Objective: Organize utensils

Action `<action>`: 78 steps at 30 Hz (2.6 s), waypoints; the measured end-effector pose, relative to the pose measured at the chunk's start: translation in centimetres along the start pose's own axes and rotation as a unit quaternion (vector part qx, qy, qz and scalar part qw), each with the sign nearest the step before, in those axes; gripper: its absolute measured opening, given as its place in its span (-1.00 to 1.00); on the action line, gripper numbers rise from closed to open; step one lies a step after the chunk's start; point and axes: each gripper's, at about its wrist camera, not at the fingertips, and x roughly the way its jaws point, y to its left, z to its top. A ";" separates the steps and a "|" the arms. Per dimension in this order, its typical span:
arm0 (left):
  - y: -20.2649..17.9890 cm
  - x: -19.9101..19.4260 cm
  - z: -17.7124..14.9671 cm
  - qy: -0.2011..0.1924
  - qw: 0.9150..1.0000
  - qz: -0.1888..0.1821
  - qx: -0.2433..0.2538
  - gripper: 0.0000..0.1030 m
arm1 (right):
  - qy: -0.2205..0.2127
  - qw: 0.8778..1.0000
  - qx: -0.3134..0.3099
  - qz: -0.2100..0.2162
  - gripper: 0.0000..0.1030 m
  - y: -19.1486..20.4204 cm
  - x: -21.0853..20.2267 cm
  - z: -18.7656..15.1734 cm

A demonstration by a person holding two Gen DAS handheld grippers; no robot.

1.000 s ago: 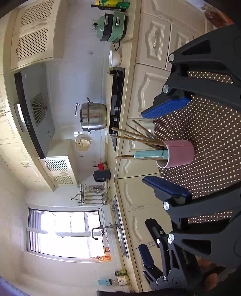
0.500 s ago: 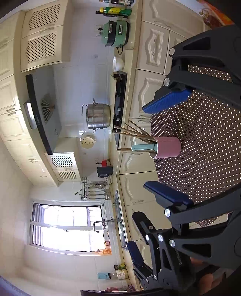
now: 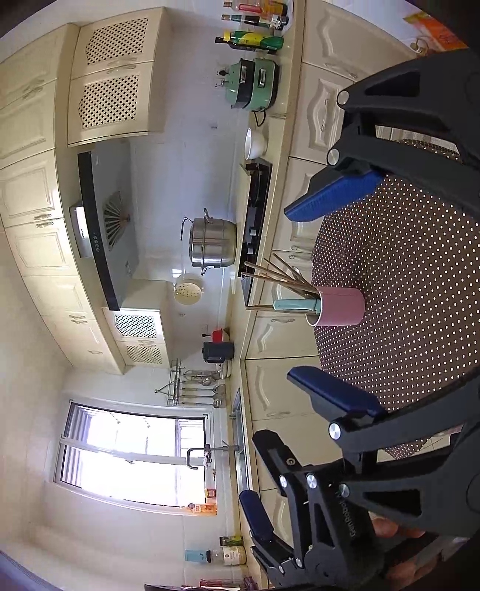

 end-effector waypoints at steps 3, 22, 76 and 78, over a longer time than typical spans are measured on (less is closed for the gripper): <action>-0.1 -0.4 0.1 -0.007 1.000 0.002 0.004 0.76 | 0.000 1.000 0.002 0.002 0.55 -0.1 -0.1 0.0; -0.2 -0.5 0.4 -0.011 1.000 0.001 0.002 0.76 | -0.001 1.000 0.000 0.004 0.56 -0.1 -0.5 0.0; -0.3 -0.4 -0.3 -0.004 1.000 0.003 0.007 0.76 | 0.007 1.000 0.004 0.004 0.59 -0.1 -0.7 -0.1; -0.2 -0.4 -0.3 -0.004 1.000 0.003 0.007 0.76 | 0.007 1.000 0.005 0.004 0.59 -0.2 -0.7 -0.1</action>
